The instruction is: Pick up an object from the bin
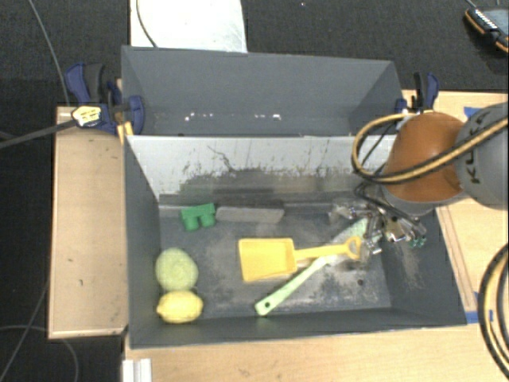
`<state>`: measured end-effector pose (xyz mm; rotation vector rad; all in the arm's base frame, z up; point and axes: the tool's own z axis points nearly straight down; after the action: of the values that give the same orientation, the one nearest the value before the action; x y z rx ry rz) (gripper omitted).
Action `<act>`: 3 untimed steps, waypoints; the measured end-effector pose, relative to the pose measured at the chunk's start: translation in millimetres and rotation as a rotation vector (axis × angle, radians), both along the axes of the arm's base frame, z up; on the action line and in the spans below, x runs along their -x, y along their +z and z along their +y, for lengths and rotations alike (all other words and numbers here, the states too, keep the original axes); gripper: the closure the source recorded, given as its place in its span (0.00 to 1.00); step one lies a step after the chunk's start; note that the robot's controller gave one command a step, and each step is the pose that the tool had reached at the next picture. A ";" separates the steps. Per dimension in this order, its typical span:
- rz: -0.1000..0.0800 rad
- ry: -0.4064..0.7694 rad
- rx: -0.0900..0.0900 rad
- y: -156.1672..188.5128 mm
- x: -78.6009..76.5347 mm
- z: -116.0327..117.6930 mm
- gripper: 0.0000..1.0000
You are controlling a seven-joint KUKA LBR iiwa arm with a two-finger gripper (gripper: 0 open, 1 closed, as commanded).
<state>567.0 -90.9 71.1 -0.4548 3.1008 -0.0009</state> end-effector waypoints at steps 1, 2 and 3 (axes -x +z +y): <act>0.000 -0.012 -0.001 0.4 0.8 -4.3 0.00; -0.001 -0.003 -0.001 0.4 -0.3 -0.7 1.00; -0.001 -0.003 -0.001 0.4 -0.3 -0.7 1.00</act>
Offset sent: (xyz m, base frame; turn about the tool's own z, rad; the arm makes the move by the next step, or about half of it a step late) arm -0.0001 -0.0006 0.0000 0.0021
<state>567.3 -91.7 71.5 -0.4502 3.1002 0.0001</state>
